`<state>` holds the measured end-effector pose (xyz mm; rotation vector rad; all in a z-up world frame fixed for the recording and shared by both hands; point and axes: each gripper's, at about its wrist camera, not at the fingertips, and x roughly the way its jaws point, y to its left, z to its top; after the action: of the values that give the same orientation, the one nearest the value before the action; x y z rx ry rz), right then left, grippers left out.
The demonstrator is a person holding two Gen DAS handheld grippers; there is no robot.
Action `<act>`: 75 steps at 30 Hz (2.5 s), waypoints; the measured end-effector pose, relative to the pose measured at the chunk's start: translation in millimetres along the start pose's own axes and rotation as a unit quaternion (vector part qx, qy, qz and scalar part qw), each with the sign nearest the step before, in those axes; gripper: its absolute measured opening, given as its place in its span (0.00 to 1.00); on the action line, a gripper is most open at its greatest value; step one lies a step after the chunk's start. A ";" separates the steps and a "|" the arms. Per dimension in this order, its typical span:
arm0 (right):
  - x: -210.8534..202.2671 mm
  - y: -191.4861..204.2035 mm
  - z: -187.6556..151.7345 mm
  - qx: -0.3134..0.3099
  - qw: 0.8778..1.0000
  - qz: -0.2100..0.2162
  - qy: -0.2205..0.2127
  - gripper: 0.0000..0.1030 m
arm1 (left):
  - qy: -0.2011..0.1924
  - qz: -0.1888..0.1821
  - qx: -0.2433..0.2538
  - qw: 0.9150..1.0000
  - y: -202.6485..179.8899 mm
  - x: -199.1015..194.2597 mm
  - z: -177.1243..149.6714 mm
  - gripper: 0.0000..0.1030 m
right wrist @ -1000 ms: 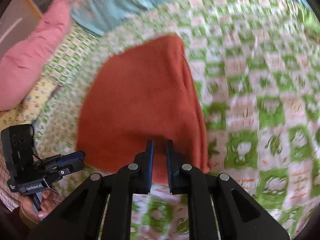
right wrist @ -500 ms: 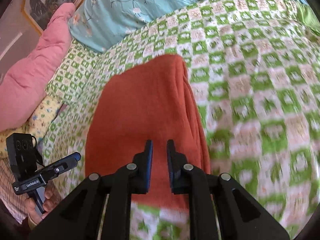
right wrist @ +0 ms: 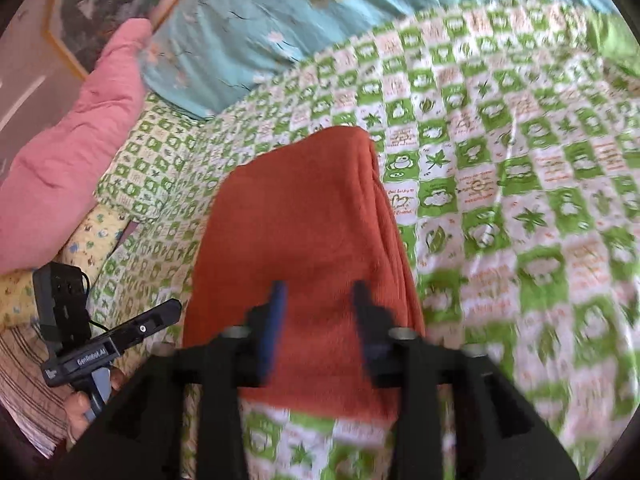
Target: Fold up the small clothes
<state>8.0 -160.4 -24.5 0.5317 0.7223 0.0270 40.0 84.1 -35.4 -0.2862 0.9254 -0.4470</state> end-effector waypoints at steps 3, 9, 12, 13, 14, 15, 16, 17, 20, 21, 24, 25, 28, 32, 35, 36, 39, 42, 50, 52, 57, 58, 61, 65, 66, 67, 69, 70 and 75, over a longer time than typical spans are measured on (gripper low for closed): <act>-13.1 7.8 -19.8 -0.015 1.000 -0.002 -0.003 0.48 | 0.000 0.026 0.009 1.000 -3.9 -10.9 -19.7 0.52; -28.1 15.8 -54.5 -0.040 0.999 -0.019 -0.005 0.48 | -0.014 0.087 0.038 0.995 -9.7 -31.3 -53.9 0.62; -38.1 23.3 -72.6 -0.068 0.997 -0.038 -0.015 0.51 | -0.026 0.125 0.062 0.990 -15.6 -40.2 -68.3 0.76; -41.8 26.1 -78.6 -0.077 0.996 -0.042 -0.020 0.57 | -0.031 0.132 0.068 0.989 -17.0 -43.2 -72.7 0.78; -46.4 29.0 -86.4 -0.087 0.995 -0.047 -0.027 0.62 | -0.035 0.137 0.074 0.987 -18.8 -46.2 -77.3 0.78; -49.6 30.9 -91.2 -0.093 0.994 -0.052 -0.033 0.70 | -0.038 0.144 0.079 0.986 -20.9 -49.1 -82.0 0.79; -53.6 32.5 -96.6 -0.100 0.992 -0.058 -0.041 0.75 | -0.042 0.152 0.084 0.984 -22.7 -51.8 -85.6 0.79; -57.9 34.2 -101.0 -0.107 0.991 -0.066 -0.049 0.77 | -0.046 0.161 0.088 0.982 -24.8 -54.6 -89.4 0.80; -74.4 37.9 -108.7 -0.121 0.986 -0.090 -0.074 0.84 | -0.057 0.182 0.097 0.977 -30.0 -64.0 -98.7 0.84; -81.1 39.0 -109.1 -0.122 0.984 -0.097 -0.083 0.96 | -0.058 0.185 0.099 0.976 -30.8 -66.5 -100.4 0.87; -90.4 41.5 -107.0 -0.124 0.984 -0.092 -0.087 1.00 | -0.064 0.194 0.097 0.974 -33.1 -72.8 -100.1 0.94; -90.3 41.5 -106.1 -0.123 0.985 -0.085 -0.081 1.00 | -0.064 0.198 0.098 0.973 -33.2 -73.5 -98.1 0.96; -88.0 45.1 -100.8 -0.128 0.986 -0.081 -0.069 1.00 | -0.064 0.212 0.096 0.970 -35.0 -74.7 -94.7 0.97; -85.3 56.4 -98.5 -0.147 0.984 -0.077 -0.071 1.00 | -0.060 0.221 0.097 0.969 -37.4 -74.8 -92.2 0.98; -79.9 60.9 -101.6 -0.155 0.983 -0.082 -0.057 1.00 | -0.058 0.232 0.097 0.966 -37.9 -72.3 -93.7 0.98; -78.1 61.1 -102.7 -0.155 0.983 -0.079 -0.053 1.00 | -0.055 0.237 0.099 0.965 -37.7 -70.2 -94.2 0.98; -71.0 61.9 -105.1 -0.158 0.983 -0.080 -0.037 1.00 | -0.047 0.248 0.098 0.963 -33.6 -65.5 -92.1 0.98; -63.8 62.2 -103.6 -0.160 0.983 -0.088 -0.028 1.00 | -0.038 0.253 0.092 0.962 -27.5 -60.8 -87.2 0.98; -38.0 60.4 -91.2 -0.149 0.983 -0.107 0.017 1.00 | -0.025 0.271 0.104 0.957 -25.4 -46.5 -76.6 0.98; -34.8 62.4 -87.5 -0.151 0.982 -0.109 0.019 1.00 | -0.021 0.268 0.103 0.958 -24.6 -43.4 -74.8 0.98; -25.4 66.1 -75.3 -0.157 0.981 -0.110 0.027 1.00 | -0.016 0.268 0.104 0.958 -25.1 -38.0 -68.5 0.98; -22.9 66.7 -73.3 -0.158 0.981 -0.110 0.031 1.00 | -0.016 0.268 0.106 0.958 -25.6 -37.4 -67.2 0.98; -15.2 68.6 -66.8 -0.160 0.980 -0.114 0.038 1.00 | -0.016 0.269 0.105 0.957 -25.0 -35.9 -60.9 0.98; -8.3 71.0 -59.2 -0.162 0.980 -0.111 0.040 1.00 | -0.015 0.265 0.104 0.958 -22.5 -32.9 -52.8 0.99; -6.5 71.3 -57.6 -0.163 0.980 -0.111 0.040 1.00 | -0.014 0.265 0.104 0.958 -21.8 -32.0 -50.9 0.99; -4.1 71.4 -55.8 -0.163 0.979 -0.112 0.041 1.00 | -0.014 0.265 0.105 0.959 -21.2 -31.2 -49.2 0.99; 0.2 71.7 -53.5 -0.163 0.979 -0.113 0.044 1.00 | -0.014 0.266 0.106 0.958 -20.6 -30.1 -47.2 0.99; 2.6 71.7 -52.3 -0.162 0.979 -0.113 0.046 1.00 | -0.015 0.266 0.105 0.958 -19.1 -29.2 -44.8 0.99; 11.0 71.6 -46.1 -0.161 0.980 -0.108 0.053 1.00 | -0.015 0.261 0.097 0.960 -14.0 -24.6 -32.1 0.99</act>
<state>-1.8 -75.1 -26.3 0.1404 0.8572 -0.0293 -2.5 82.4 -30.6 0.1338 0.8805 -0.0424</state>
